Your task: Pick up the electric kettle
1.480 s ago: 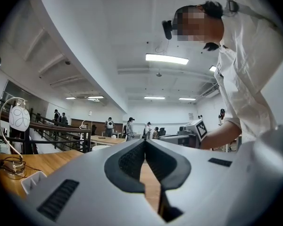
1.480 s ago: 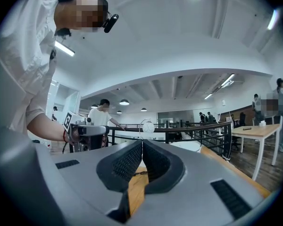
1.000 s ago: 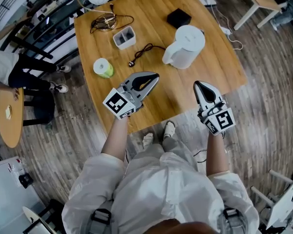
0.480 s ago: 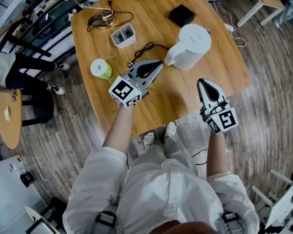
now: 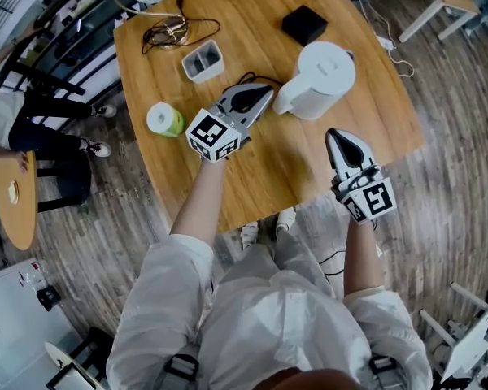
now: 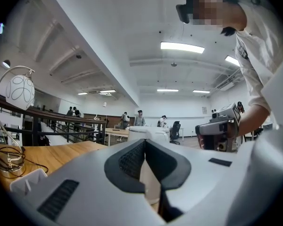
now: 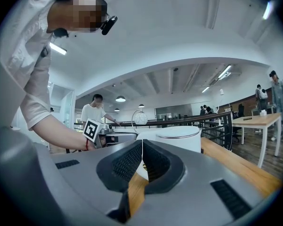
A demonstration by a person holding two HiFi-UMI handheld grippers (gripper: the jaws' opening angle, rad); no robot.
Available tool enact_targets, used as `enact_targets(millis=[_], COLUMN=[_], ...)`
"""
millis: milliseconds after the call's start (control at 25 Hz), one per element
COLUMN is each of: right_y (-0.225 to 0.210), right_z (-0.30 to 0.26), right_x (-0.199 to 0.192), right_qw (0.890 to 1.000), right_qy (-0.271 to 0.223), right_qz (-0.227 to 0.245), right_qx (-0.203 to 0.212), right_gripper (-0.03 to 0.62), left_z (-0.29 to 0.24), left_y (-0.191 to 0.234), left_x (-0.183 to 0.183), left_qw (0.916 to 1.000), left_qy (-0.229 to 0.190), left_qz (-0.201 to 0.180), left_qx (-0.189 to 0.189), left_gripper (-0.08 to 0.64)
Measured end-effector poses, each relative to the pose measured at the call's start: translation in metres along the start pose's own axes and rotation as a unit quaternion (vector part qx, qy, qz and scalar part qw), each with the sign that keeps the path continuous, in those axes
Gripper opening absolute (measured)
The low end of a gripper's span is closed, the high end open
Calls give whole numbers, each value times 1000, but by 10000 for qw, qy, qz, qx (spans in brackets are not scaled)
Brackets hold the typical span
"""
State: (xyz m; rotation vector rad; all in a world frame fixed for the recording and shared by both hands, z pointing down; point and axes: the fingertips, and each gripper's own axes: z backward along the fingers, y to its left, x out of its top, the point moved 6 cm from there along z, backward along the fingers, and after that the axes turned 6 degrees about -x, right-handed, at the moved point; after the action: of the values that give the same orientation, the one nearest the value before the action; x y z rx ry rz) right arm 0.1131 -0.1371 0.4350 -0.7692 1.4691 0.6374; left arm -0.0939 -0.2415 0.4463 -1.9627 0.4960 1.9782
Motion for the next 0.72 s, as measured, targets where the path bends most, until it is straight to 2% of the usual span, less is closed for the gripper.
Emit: enact_targets(millis=[280, 720], right_y=[-6, -10], right_z=[-1, 4], right_x=[-3, -5], right_qw=[10000, 9999], right_qy=[35, 111], right_qz=[-3, 59], right_qx=[-4, -63], right_gripper=[12, 12], left_z=[-13, -20], left_y=[15, 0], left_x=[-15, -21], left_qw=[9995, 9976], left_qy=[270, 459], left_qz=[29, -59], left_qx=[-168, -518], left_gripper=[8, 8])
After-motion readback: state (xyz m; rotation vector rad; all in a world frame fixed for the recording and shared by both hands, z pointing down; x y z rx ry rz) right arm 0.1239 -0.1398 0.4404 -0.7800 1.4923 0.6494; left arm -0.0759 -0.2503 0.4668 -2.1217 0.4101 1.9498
